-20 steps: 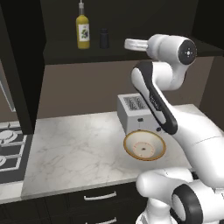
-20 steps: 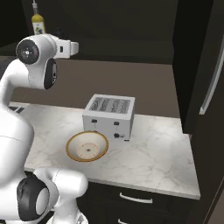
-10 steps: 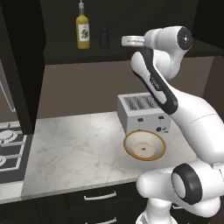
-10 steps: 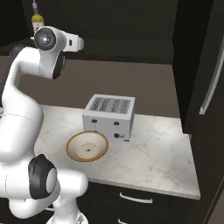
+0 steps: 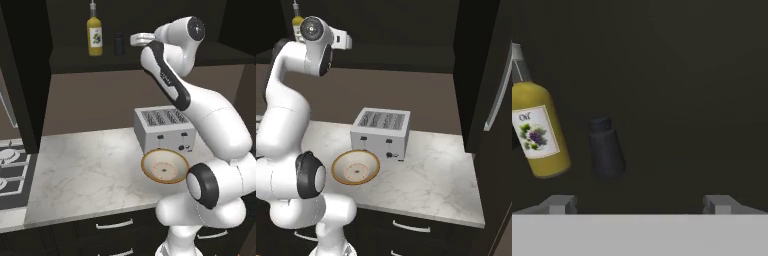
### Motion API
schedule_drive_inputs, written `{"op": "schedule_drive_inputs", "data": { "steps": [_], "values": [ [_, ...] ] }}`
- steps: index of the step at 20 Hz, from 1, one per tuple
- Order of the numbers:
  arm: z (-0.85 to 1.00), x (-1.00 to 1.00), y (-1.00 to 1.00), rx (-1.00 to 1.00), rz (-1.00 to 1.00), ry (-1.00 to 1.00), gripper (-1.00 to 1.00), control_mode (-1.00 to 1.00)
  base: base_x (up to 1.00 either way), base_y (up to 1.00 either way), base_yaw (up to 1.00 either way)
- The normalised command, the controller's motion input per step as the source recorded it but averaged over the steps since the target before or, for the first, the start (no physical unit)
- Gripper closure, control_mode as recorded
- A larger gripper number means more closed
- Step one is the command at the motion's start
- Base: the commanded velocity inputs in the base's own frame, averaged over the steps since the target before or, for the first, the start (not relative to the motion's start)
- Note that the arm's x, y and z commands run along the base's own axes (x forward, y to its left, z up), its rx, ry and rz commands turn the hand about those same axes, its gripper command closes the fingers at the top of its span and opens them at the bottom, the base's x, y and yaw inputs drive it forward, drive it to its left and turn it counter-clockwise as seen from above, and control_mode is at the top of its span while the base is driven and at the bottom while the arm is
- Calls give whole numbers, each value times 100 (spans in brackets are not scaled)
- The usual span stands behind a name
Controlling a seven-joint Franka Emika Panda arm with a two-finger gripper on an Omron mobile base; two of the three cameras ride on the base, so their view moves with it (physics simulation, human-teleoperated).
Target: Retrieve the bottle and the shaker from the cabinet and place them next to the mixing bowl on the counter. Then add garlic from the fridge to the mixing bowl.
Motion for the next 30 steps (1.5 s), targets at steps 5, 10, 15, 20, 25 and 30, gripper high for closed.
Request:
{"op": "schedule_drive_inputs", "data": {
  "steps": [5,10,15,20,25,30],
  "values": [
    [4,27,39,-6,0,3,-100,-100,0,0,0],
    [3,30,29,-5,1,2,-100,-100,0,0,0],
    [0,34,8,-1,2,1,-100,-100,0,0,0],
    [0,25,1,0,4,2,-100,-100,0,0,0],
    [0,26,12,-1,3,5,-100,-100,0,0,0],
    [0,24,10,-1,3,6,-100,-100,0,0,0]
  ]
}}
